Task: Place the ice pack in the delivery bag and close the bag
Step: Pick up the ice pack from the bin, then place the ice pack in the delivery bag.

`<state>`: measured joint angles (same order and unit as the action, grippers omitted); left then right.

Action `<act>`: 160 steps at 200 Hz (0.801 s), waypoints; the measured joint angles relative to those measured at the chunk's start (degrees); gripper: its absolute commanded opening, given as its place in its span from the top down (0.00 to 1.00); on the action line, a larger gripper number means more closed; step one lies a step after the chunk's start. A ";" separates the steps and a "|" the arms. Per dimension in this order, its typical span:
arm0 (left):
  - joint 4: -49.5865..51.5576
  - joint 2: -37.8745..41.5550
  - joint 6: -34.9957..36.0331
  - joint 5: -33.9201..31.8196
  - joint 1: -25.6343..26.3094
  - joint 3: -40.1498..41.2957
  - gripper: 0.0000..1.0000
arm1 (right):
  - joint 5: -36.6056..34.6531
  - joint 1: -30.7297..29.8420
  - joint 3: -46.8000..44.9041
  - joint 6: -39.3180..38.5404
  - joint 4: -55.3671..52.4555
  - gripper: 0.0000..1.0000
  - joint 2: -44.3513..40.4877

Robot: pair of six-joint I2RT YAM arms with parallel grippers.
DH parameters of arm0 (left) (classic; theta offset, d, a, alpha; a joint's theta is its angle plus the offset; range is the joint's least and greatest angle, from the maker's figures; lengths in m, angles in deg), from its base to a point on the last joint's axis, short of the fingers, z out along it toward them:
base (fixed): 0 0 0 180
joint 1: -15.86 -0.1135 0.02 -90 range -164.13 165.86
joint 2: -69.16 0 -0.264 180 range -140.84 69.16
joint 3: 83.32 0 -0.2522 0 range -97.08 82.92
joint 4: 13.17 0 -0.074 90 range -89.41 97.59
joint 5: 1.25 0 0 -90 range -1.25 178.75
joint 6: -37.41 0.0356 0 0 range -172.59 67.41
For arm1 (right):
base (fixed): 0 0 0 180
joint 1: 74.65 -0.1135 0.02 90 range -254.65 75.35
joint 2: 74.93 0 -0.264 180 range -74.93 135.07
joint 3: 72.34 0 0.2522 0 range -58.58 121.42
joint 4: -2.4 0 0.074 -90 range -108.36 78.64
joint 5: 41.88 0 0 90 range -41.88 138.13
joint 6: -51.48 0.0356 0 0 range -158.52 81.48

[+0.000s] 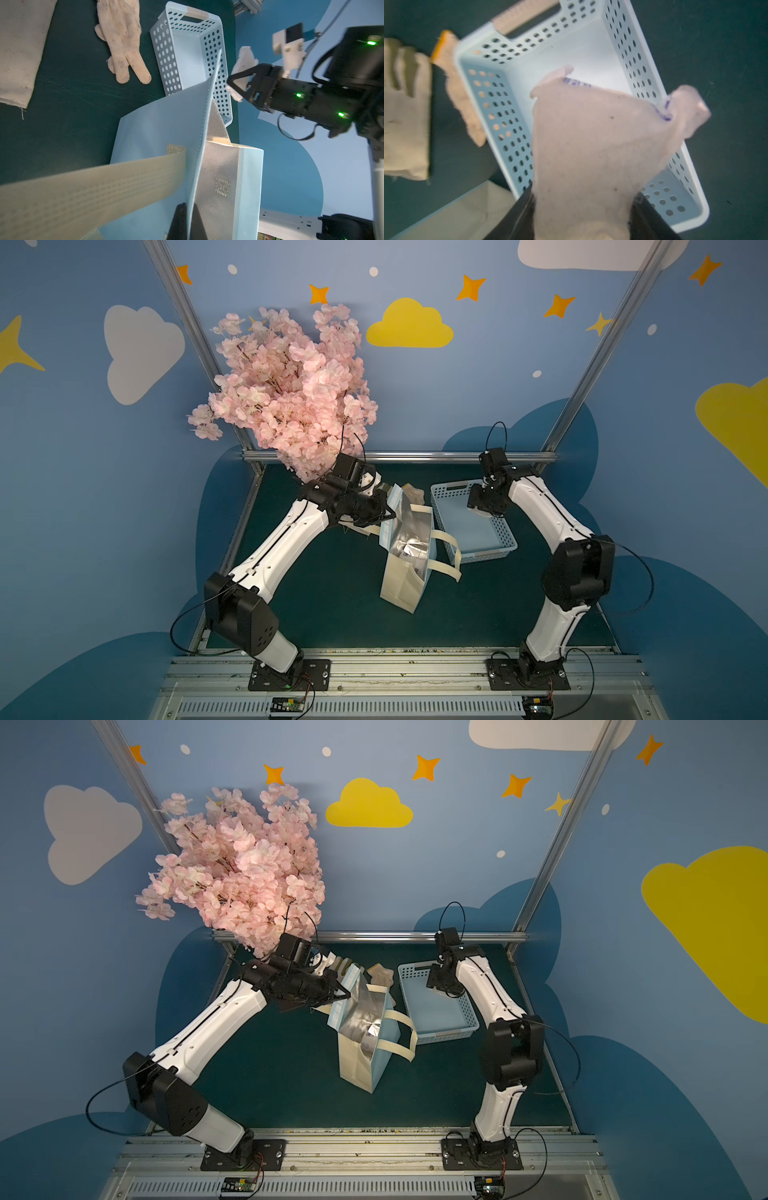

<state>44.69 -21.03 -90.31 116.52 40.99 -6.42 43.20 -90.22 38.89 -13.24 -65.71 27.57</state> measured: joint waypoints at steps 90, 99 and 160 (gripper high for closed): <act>-0.09 -0.20 1.09 1.42 -0.44 -0.26 0.97 | 14.08 -6.69 -4.70 -11.96 10.97 0.94 -23.06; -0.04 -0.37 1.29 1.64 -0.50 -0.44 0.97 | 15.67 -8.02 -3.78 -13.05 11.50 0.94 -23.80; -0.13 -1.03 1.97 2.47 -0.72 -1.11 0.97 | 25.77 -15.32 1.03 -18.25 13.68 0.95 -23.45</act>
<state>44.56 -22.06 -88.34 118.99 40.27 -7.53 68.97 -105.54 39.92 -31.49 -52.02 4.11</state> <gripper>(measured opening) 0.050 0.580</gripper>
